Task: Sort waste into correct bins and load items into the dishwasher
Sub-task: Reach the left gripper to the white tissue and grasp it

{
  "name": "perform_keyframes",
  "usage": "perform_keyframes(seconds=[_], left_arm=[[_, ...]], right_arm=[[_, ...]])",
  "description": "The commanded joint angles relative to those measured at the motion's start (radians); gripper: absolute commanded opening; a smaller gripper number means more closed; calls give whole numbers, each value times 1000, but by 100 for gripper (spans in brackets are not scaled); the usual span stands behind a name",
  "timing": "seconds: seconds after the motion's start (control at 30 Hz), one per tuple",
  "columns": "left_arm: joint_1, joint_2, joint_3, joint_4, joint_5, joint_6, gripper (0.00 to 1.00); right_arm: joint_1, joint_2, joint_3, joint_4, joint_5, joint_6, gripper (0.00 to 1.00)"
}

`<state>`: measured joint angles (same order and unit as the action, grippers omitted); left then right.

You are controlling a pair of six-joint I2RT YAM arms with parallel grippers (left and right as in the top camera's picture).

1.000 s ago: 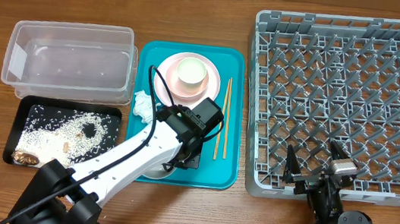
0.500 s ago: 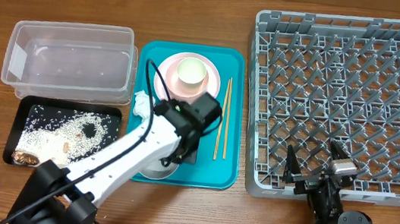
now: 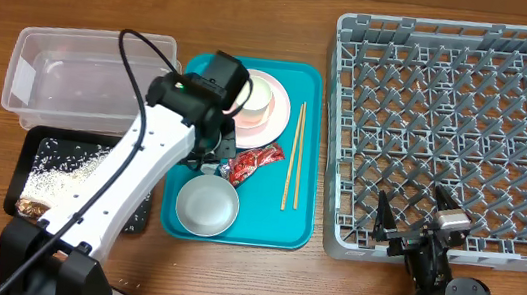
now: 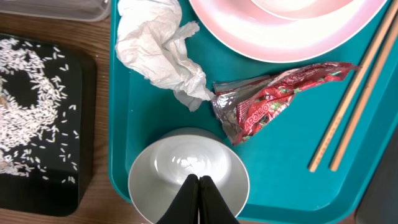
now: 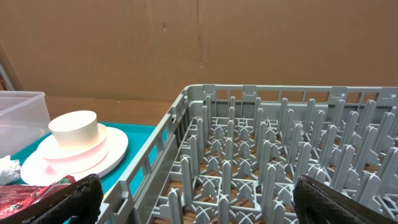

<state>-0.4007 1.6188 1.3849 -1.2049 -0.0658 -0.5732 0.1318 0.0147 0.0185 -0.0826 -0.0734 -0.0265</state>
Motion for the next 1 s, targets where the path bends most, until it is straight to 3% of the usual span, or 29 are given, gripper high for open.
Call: perform_keyframes(seconds=[0.0, 0.37, 0.6, 0.97], left_arm=[[21, -5, 18, 1, 60, 67, 4], [21, -4, 2, 83, 71, 63, 4], [11, -4, -19, 174, 180, 15, 4], [-8, -4, -25, 193, 126, -12, 4]], right_arm=[[5, -12, -11, 6, 2, 3, 100], [5, -12, -11, 2, 39, 3, 100], [5, -12, -11, 4, 9, 4, 100], [5, -12, -11, 5, 9, 3, 100]])
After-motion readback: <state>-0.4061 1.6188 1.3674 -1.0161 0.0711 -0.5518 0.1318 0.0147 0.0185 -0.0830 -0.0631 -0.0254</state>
